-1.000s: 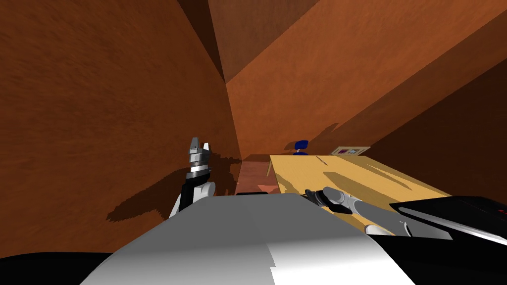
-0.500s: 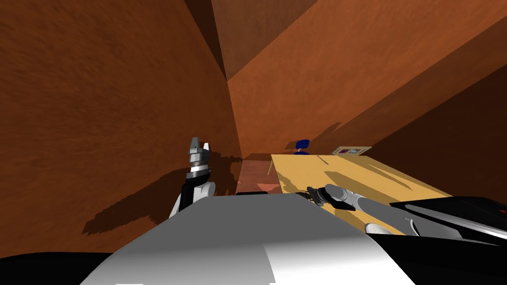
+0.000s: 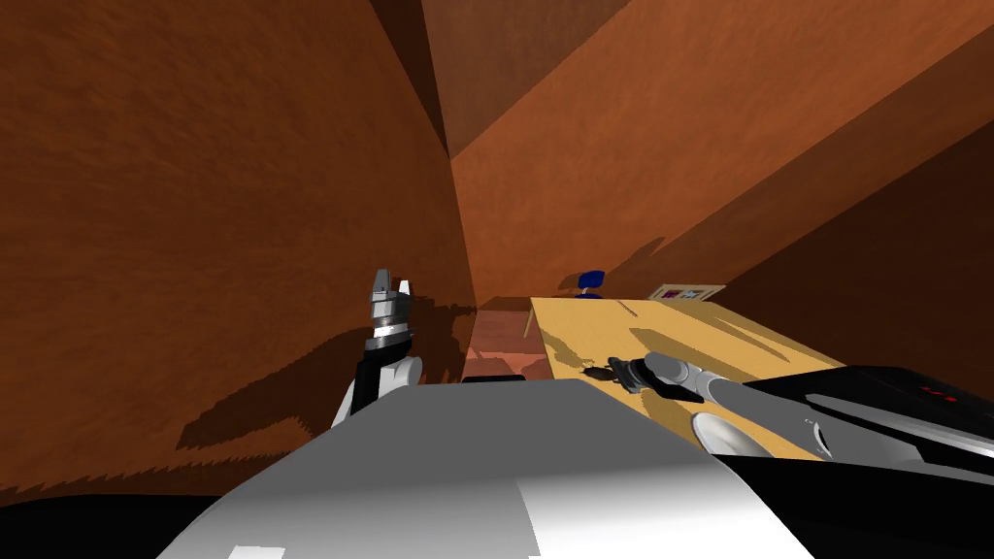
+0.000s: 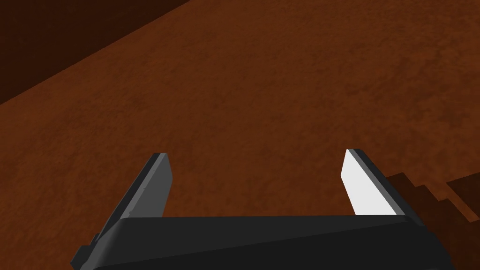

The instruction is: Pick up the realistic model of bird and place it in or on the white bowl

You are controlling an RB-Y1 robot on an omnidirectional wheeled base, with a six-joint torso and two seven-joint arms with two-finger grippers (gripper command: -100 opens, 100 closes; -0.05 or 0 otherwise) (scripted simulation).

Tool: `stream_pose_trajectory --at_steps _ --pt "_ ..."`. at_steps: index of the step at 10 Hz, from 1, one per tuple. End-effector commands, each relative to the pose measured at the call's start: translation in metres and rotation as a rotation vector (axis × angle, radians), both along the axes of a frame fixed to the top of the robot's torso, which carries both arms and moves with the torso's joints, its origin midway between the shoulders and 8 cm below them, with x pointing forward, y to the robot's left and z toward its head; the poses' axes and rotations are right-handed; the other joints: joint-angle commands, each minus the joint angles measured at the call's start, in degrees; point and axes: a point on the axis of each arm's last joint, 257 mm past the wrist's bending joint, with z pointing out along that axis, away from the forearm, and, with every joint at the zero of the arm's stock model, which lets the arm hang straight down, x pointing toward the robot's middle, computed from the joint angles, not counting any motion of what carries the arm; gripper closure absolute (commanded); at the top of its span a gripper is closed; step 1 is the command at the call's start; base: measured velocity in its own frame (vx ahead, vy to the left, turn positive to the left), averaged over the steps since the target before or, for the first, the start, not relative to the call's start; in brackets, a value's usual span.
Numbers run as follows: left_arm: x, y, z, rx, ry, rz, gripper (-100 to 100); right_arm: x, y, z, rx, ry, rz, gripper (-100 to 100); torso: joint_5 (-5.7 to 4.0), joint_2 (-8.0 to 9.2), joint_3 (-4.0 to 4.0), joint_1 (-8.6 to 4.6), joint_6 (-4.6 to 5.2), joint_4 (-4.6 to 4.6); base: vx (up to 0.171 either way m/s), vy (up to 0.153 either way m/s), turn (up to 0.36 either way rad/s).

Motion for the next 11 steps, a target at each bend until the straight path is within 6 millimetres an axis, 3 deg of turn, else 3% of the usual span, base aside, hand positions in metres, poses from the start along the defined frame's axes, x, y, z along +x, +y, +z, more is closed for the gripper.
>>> stream_pose_trajectory --at_steps 1,6,11 --pt "0.0 0.0 0.0 0.0 0.0 0.0 0 0.004 -0.008 0.007 -0.013 -0.009 -0.006 100 0.0 0.0 0.0 0.0 0.0 0.0 -0.186 0.001 0.069" --pt "0.0 0.0 0.0 0.0 0.0 0.0 0 0.009 -0.026 0.019 -0.04 -0.024 -0.022 100 0.02 0.0 0.0 0.04 0.04 -0.01 -0.136 0.0 -0.009" --pt "0.0 0.0 0.0 0.0 0.0 0.0 0 0.009 -0.031 0.022 -0.046 -0.027 -0.029 100 0.04 -0.1 -0.07 0.07 0.01 -0.04 -0.119 -0.001 0.011"
